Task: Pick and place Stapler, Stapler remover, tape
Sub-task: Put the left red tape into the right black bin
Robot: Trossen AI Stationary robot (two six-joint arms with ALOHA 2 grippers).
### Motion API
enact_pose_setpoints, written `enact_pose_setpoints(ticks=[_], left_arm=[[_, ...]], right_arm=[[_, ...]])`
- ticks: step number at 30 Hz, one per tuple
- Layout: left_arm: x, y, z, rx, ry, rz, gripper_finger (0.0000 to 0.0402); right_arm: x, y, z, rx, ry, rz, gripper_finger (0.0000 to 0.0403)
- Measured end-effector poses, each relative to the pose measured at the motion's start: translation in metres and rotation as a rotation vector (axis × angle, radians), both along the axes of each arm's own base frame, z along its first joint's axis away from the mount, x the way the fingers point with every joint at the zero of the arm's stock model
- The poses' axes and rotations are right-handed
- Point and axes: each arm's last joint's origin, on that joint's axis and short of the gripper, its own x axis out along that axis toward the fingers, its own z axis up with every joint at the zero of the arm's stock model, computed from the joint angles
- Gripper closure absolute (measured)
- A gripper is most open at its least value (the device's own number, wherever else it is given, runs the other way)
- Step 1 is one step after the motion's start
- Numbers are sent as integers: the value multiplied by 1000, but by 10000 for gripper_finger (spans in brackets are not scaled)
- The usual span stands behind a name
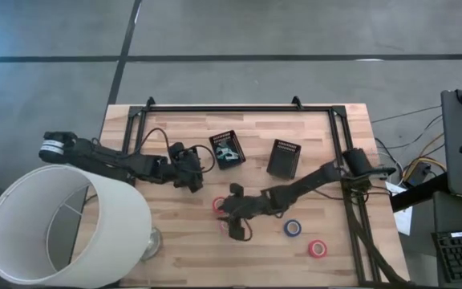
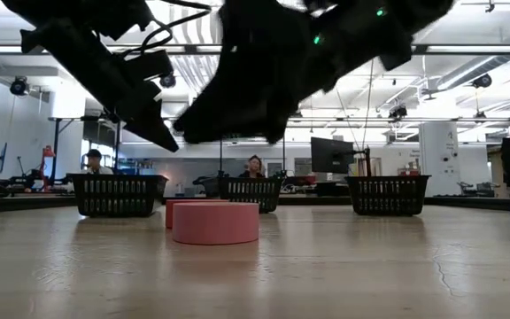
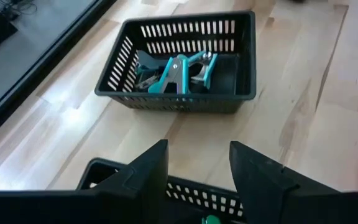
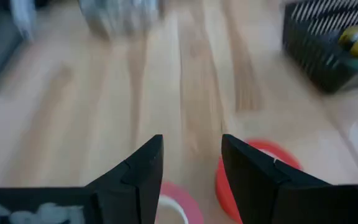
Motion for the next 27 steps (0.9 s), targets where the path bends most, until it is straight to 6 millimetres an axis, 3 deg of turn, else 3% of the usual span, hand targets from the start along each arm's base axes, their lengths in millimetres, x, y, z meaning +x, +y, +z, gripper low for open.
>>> enact_pose_setpoints(ticks=[8,19,27], left_arm=[[0,0,0,0,-1,0,227],[0,0,0,5,8,-9,227],[-1,0,-2,6,13,-10,227]], right_arm=[[26,0,0,-171,282,-28,245],[47,-16,-27,-109,398,-135,248],[42,-26,-24,-89,471,-144,314]])
